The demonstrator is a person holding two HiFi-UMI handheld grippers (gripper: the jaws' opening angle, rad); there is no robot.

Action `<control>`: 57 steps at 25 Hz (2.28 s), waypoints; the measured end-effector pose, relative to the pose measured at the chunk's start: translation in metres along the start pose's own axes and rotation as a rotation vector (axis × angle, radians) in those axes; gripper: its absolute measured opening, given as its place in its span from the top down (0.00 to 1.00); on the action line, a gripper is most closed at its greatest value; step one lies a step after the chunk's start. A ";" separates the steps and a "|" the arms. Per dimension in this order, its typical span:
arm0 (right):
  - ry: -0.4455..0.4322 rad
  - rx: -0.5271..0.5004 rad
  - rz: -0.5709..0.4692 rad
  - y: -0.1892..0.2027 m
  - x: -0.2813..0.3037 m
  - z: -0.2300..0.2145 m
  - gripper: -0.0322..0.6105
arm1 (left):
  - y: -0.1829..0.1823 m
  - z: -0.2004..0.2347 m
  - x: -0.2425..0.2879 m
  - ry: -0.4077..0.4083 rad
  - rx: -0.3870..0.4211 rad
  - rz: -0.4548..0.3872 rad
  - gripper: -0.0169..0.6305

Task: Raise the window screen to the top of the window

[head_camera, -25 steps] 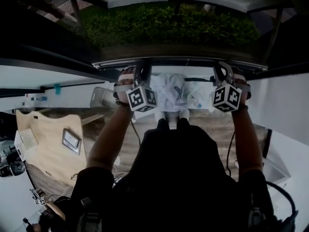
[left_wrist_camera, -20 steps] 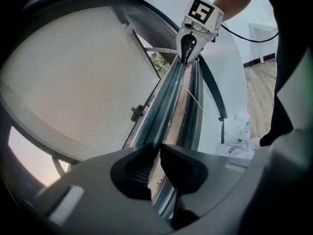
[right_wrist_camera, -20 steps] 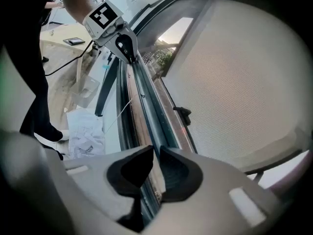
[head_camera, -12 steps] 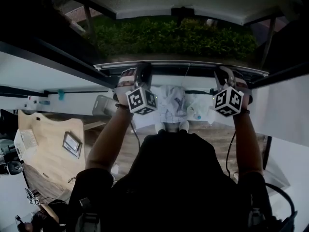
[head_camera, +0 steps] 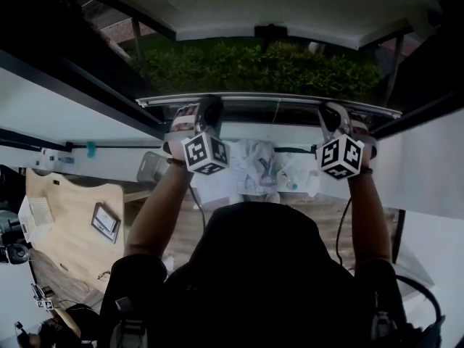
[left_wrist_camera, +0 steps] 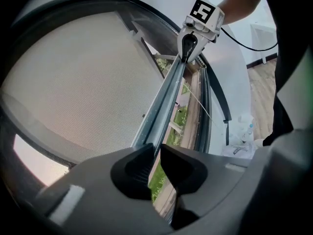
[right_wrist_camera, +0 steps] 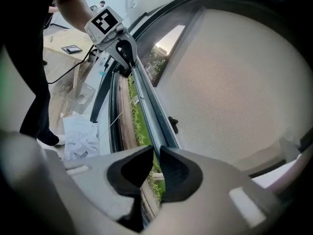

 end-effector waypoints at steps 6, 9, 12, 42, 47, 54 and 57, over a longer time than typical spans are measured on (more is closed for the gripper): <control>0.036 -0.001 -0.017 -0.014 -0.015 -0.018 0.88 | -0.009 0.022 -0.013 -0.029 0.000 -0.008 0.90; 0.030 -0.014 -0.009 -0.017 -0.019 -0.023 0.88 | -0.013 0.029 -0.017 -0.009 -0.001 -0.014 0.90; 0.038 -0.038 -0.004 -0.019 -0.021 -0.024 0.88 | -0.013 0.031 -0.019 -0.002 0.015 -0.030 0.90; 0.115 -0.063 -0.055 -0.053 -0.058 -0.074 0.88 | -0.037 0.090 -0.049 -0.082 0.026 -0.061 0.90; 0.129 -0.057 -0.077 -0.059 -0.065 -0.081 0.88 | -0.041 0.099 -0.055 -0.095 0.017 -0.064 0.89; 0.144 -0.063 -0.094 -0.067 -0.074 -0.094 0.88 | -0.047 0.114 -0.063 -0.100 0.018 -0.059 0.89; 0.172 -0.088 -0.102 -0.072 -0.079 -0.100 0.88 | -0.050 0.121 -0.066 -0.115 0.018 -0.062 0.89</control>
Point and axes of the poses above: the fingertips, and each gripper's own axes: x forward along the fingers, z to its left, y out of its underside, the point moved 1 cm from there along -x, backward along the fingers, and after that the axes turned 6 degrees about x, right-handed, at the moved point
